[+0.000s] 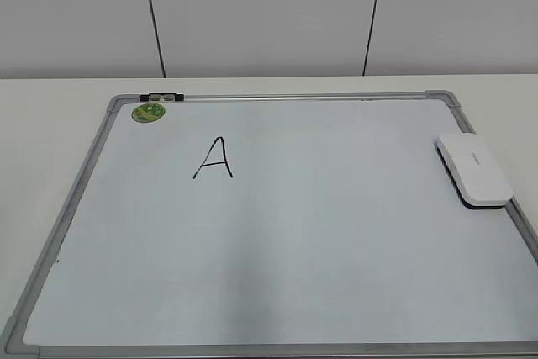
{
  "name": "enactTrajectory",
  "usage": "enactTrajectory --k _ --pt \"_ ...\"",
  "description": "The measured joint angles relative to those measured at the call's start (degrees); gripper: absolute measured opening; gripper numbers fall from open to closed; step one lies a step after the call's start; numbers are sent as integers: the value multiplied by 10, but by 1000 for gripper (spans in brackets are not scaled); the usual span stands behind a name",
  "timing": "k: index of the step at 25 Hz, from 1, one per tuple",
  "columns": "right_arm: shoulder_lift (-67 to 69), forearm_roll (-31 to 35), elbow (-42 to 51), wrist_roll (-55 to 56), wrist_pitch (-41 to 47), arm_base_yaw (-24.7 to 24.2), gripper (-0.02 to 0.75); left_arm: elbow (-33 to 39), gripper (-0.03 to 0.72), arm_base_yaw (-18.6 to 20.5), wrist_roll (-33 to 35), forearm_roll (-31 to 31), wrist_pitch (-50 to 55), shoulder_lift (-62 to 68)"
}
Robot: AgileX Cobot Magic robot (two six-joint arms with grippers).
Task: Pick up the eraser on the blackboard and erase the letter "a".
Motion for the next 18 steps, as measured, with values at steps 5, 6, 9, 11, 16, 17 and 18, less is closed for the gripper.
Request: enactTrajectory --k 5,6,9,11,16,17,18 --pt "0 0 0 -1 1 0 533 0 297 0 0 0 0 0" --pt "0 0 0 -1 1 0 533 0 297 0 0 0 0 0" --pt "-10 0 0 -1 1 0 533 0 296 6 0 -1 0 -8" --pt "-25 0 0 -1 1 0 533 0 294 26 0 -1 0 -24" --pt "-99 0 5 -1 7 0 533 0 279 77 0 -1 1 -80" --pt "-116 0 5 -1 7 0 533 4 278 86 0 -1 2 -89" --pt "-130 0 5 -1 9 0 533 6 278 95 0 -1 4 -96"
